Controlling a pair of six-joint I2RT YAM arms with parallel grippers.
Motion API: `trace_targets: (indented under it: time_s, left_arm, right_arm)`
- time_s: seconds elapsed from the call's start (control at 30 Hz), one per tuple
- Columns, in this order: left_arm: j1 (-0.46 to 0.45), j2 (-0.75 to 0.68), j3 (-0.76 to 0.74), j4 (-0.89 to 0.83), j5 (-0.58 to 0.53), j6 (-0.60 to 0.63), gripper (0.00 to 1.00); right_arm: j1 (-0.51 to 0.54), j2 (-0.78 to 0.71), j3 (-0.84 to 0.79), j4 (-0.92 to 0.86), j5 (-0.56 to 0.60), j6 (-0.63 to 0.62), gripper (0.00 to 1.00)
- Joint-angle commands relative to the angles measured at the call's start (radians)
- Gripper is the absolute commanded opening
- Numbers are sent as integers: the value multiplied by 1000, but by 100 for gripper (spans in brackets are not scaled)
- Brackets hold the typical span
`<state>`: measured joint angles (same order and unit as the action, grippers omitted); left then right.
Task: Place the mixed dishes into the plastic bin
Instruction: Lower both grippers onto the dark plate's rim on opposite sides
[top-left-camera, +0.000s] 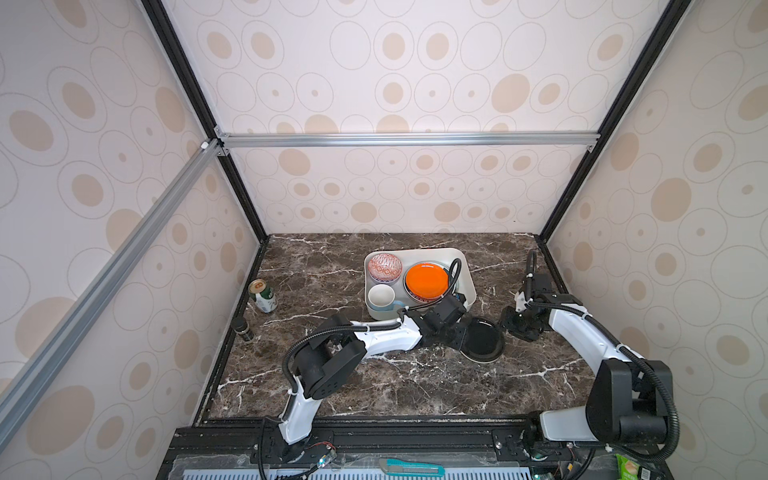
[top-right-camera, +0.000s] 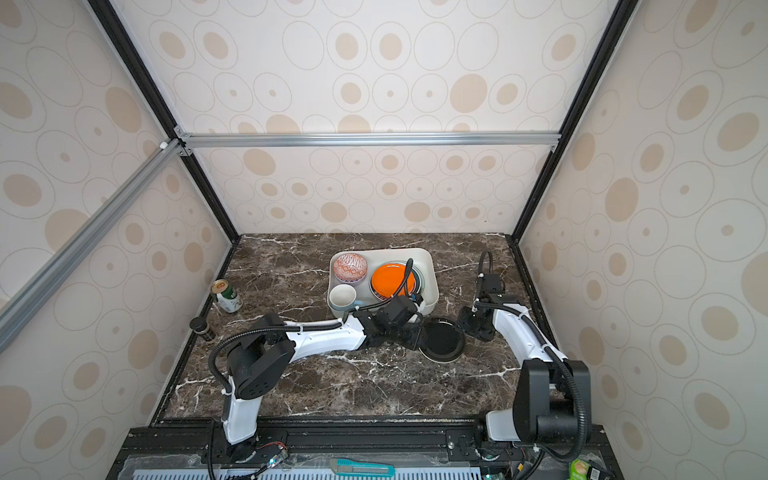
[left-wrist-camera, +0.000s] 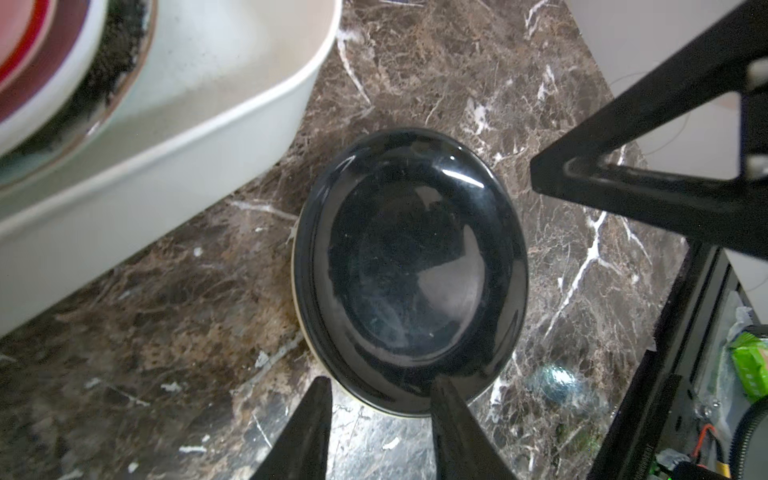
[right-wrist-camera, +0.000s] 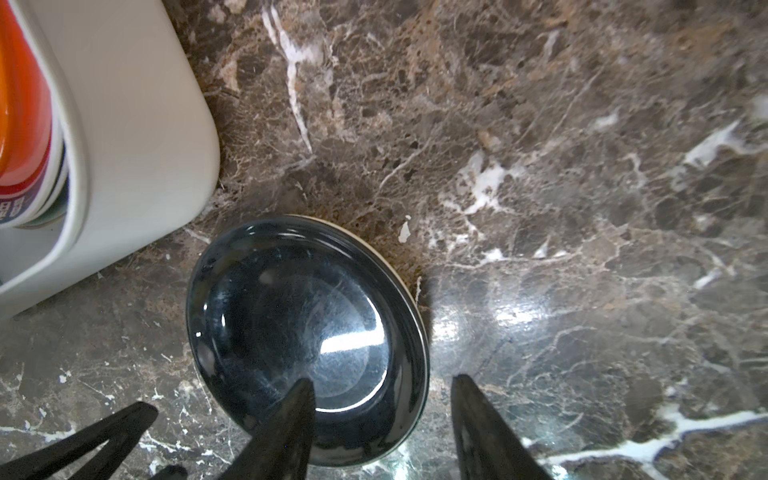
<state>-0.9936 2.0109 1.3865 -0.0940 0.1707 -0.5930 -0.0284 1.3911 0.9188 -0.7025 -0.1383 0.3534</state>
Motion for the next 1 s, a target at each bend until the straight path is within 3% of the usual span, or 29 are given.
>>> trace_targets:
  time_s: [0.0,0.43,0.97]
  left_arm:
    - [16,24,35,-31,10,21,37]
    - [33,73,49,-26,37,28,31]
    - [35,138,118,-47,63,41,8]
  right_arm:
    - [-12,-7,-5,-14,0,-2,56]
    - [-21,15,-3,-12,-5,-3,55]
    - [-28,34,-41,10,6,6,55]
